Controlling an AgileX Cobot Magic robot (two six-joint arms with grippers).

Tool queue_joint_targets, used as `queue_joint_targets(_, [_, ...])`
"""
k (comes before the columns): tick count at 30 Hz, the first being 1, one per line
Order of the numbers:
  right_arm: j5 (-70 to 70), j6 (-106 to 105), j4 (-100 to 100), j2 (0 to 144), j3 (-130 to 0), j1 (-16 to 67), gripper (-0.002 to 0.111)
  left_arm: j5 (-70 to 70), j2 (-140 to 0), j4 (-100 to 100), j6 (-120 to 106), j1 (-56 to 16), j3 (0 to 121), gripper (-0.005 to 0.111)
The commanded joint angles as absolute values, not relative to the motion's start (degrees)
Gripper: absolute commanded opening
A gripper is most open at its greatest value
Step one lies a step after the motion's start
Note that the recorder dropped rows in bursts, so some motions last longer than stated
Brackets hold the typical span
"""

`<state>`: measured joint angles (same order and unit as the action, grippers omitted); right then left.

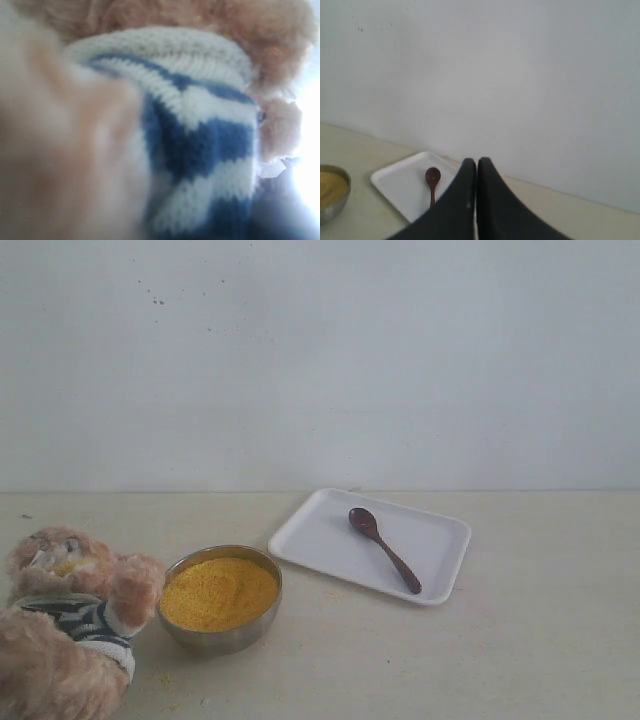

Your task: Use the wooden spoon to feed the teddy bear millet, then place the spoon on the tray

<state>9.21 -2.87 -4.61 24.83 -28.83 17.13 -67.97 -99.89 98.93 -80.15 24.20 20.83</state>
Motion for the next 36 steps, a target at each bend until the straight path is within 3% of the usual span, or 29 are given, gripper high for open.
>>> queue_joint_targets(1, [2.6, -3.0, -1.4, 24.5, -28.7, 17.2, 0.000, -70.0, -99.3, 99.9, -80.6, 24.1, 20.8, 0.004])
queue_joint_targets(7, [1.6, -3.0, -0.4, 22.7, -26.9, 17.2, 0.000, -70.0, -99.3, 99.9, -80.6, 24.1, 20.8, 0.004])
queue_joint_targets(16, [-3.0, 13.0, 2.8, 11.0, -5.4, 17.2, 0.000, -70.0, -99.3, 99.9, -80.6, 24.1, 20.8, 0.004])
queue_joint_targets(20, [-2.9, 1.9, 1.7, 11.2, -0.4, 17.2, 0.000, -70.0, -99.3, 99.9, -80.6, 24.1, 20.8, 0.004])
queue_joint_targets(25, [3.8, -15.5, 1.8, 11.2, 0.0, 17.2, 0.000, -70.0, -99.3, 99.9, -80.6, 24.1, 20.8, 0.004])
queue_joint_targets(36, [4.3, 7.2, 16.7, 11.2, 0.0, 17.2, 0.000, -70.0, -99.3, 99.9, -80.6, 24.1, 20.8, 0.004])
